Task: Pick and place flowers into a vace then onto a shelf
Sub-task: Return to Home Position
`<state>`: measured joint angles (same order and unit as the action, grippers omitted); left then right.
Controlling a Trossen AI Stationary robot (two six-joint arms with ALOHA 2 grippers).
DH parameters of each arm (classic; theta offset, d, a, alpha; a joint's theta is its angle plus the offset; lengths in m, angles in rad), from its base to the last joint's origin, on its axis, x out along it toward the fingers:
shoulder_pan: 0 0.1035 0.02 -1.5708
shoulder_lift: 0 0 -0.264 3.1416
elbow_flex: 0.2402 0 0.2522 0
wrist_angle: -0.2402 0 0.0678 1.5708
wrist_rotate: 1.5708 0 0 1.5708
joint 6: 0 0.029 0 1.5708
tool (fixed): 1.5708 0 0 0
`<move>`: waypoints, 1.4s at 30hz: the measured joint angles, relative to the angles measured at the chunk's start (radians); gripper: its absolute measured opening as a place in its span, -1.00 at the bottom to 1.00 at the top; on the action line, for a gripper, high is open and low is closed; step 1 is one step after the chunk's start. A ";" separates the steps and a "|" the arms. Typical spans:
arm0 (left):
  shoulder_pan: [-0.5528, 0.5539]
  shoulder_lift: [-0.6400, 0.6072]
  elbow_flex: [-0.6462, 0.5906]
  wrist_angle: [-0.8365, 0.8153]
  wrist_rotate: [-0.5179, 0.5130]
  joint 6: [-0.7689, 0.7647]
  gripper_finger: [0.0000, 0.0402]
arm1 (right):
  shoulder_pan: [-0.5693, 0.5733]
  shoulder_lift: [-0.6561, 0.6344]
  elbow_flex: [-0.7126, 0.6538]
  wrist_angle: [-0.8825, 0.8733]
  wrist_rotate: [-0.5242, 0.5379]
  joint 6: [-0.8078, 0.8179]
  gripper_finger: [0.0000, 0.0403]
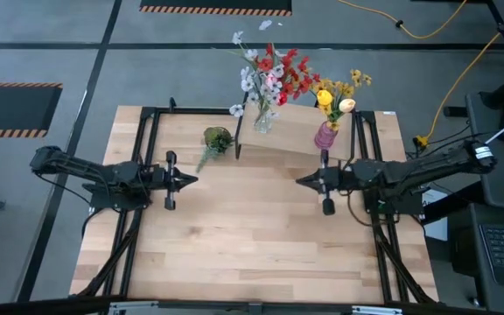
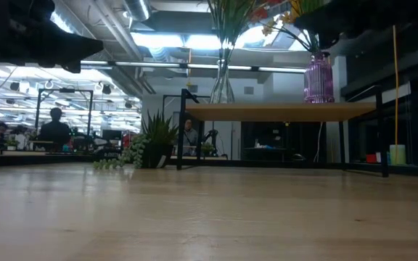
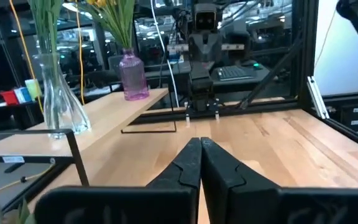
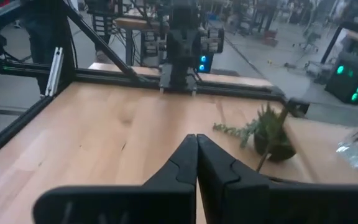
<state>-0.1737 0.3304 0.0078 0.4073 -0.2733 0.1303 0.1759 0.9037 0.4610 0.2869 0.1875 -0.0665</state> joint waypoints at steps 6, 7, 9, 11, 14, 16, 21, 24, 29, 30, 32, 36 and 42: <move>0.025 -0.144 0.000 -0.166 0.000 -0.033 -0.99 | -0.001 -0.130 -0.032 -0.040 -0.043 -0.065 -0.97; 0.033 -0.167 0.000 -0.188 0.000 -0.038 -0.99 | -0.002 -0.147 -0.047 -0.038 -0.058 -0.069 -0.97; 0.050 -0.210 0.000 -0.223 0.009 -0.041 -0.99 | -0.002 -0.180 -0.084 -0.022 -0.077 -0.068 -0.97; 0.068 -0.248 0.000 -0.248 0.012 -0.040 -0.99 | -0.002 -0.215 -0.118 -0.007 -0.081 -0.067 -0.97; 0.102 -0.299 0.000 -0.306 0.017 -0.039 -0.99 | -0.002 -0.286 -0.168 -0.004 -0.080 -0.070 -0.97; 0.128 -0.328 0.000 -0.351 0.037 -0.042 -0.99 | -0.002 -0.343 -0.201 0.002 -0.082 -0.071 -0.97; 0.203 -0.330 0.000 -0.344 0.081 -0.048 -0.99 | -0.003 -0.500 -0.294 0.003 -0.084 -0.071 -0.97; 0.243 -0.330 0.000 -0.342 0.096 -0.061 -0.99 | -0.003 -0.573 -0.356 0.009 -0.084 -0.071 -0.97; 0.284 -0.328 0.000 -0.356 0.095 -0.084 -0.99 | -0.003 -0.655 -0.444 0.067 -0.084 -0.093 -0.97; 0.288 -0.328 0.000 -0.355 0.095 -0.084 -0.99 | -0.003 -0.668 -0.454 0.059 -0.084 -0.090 -0.97; 0.293 -0.328 0.000 -0.356 0.095 -0.089 -0.99 | -0.003 -0.692 -0.454 0.028 -0.085 -0.076 -0.97; 0.294 -0.328 0.000 -0.359 0.094 -0.091 -0.98 | -0.003 -0.722 -0.454 0.030 -0.085 -0.105 -0.97; 0.294 -0.328 0.000 -0.359 0.093 -0.091 -0.99 | -0.003 -0.725 -0.454 0.030 -0.084 -0.094 -0.97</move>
<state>0.1202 0.0025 0.0078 0.0486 -0.1806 0.0393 0.1726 0.1788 0.0067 0.3168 0.1032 -0.1608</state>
